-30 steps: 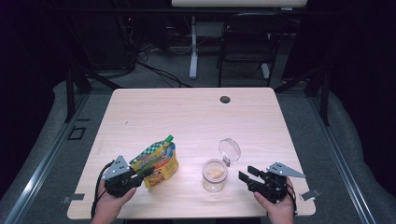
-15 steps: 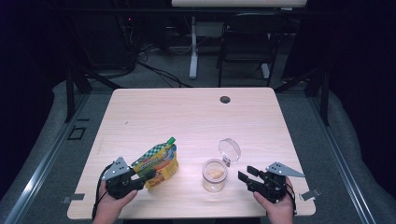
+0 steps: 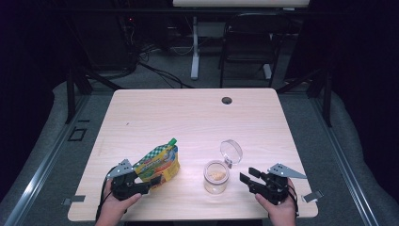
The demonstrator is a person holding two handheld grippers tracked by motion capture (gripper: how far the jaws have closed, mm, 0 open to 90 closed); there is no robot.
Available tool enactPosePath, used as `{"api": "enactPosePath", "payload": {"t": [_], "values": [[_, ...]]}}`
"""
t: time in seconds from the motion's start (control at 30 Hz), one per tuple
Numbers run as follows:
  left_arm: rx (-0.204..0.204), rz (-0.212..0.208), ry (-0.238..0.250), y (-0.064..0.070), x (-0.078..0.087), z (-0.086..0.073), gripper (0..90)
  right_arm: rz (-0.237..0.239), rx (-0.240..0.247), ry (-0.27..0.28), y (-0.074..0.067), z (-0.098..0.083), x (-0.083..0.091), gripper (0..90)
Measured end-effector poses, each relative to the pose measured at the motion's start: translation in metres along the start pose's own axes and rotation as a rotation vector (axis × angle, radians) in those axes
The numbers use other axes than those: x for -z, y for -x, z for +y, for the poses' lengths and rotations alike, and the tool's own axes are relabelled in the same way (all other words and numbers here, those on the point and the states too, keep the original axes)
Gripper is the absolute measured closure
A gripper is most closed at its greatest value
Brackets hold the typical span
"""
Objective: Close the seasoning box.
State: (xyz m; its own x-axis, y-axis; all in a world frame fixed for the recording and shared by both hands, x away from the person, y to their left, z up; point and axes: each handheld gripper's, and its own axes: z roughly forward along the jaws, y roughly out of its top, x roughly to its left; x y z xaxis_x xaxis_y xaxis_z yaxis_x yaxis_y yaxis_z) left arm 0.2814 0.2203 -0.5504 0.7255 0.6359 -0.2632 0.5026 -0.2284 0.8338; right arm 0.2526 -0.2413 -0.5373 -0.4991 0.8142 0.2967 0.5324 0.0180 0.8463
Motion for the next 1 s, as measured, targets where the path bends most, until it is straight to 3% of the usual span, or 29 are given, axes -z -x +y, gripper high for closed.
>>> {"api": "enactPosePath", "payload": {"t": [0.37,1.0], "values": [[0.019,0.009,-0.037,-0.003,-0.017,-0.005,40.2,0.009,0.004,-0.001,-0.001,-0.001,-0.001,49.0],[0.015,0.042,-0.087,-0.008,-0.037,-0.015,39.1,0.008,0.005,-0.010,-0.001,-0.001,-0.001,48.8]]}}
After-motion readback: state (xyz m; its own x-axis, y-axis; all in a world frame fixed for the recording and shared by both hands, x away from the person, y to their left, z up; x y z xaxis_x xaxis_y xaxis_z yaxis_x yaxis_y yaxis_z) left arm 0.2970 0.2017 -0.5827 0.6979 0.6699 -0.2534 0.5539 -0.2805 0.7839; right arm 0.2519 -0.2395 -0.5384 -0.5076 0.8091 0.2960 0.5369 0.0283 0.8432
